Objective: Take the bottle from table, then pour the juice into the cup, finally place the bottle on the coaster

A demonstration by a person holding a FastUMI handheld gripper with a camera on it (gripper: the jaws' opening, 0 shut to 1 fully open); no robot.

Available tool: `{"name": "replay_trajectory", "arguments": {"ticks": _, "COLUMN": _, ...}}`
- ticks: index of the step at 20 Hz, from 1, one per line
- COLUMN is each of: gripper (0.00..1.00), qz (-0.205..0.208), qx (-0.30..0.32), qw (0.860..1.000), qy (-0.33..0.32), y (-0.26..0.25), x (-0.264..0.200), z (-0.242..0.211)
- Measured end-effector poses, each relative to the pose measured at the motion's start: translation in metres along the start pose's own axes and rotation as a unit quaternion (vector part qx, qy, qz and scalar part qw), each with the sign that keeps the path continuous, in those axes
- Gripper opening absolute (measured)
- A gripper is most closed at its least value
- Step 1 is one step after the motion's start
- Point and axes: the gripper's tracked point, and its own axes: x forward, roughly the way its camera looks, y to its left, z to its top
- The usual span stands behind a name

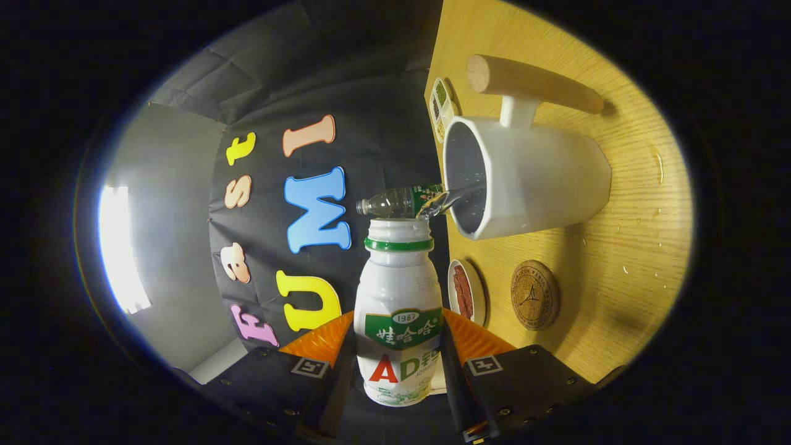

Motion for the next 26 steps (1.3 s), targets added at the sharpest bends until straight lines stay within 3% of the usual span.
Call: {"name": "replay_trajectory", "arguments": {"ticks": 26, "gripper": 0.66, "qz": 0.016, "qx": 0.036, "qw": 0.999, "qy": -0.010, "y": 0.0022, "x": 0.0025, "z": -0.0021}}
